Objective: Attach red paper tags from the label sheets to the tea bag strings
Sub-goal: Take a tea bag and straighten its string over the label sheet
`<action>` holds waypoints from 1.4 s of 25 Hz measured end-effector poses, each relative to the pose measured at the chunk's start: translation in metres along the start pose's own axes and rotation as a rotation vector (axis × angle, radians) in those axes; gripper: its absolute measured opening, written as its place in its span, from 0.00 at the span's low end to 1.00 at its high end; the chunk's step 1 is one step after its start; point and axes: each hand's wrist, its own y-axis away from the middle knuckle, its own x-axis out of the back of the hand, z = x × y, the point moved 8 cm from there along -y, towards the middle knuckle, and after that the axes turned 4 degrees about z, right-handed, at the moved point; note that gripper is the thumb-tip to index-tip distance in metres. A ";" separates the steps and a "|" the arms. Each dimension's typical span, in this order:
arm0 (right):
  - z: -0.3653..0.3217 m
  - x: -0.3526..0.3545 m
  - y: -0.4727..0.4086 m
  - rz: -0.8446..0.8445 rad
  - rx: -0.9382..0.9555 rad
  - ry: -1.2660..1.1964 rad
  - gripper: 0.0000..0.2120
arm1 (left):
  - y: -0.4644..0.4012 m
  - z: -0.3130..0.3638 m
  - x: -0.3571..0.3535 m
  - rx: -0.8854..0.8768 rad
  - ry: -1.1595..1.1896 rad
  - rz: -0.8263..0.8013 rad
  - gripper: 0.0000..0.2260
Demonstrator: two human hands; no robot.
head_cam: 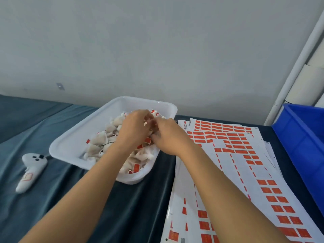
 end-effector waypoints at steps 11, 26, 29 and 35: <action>0.019 0.051 0.039 0.143 0.060 0.085 0.04 | 0.034 0.078 0.005 -0.255 -0.220 0.241 0.09; 0.175 0.104 0.181 -0.354 -0.486 0.332 0.08 | 0.152 0.170 -0.213 -0.354 -0.083 -0.374 0.19; 0.189 0.167 0.175 -0.090 -0.533 0.407 0.09 | 0.154 0.168 -0.220 -0.408 -0.180 -0.401 0.21; 0.240 0.299 0.209 0.477 -0.779 0.495 0.12 | 0.155 0.171 -0.219 -0.445 -0.228 -0.415 0.20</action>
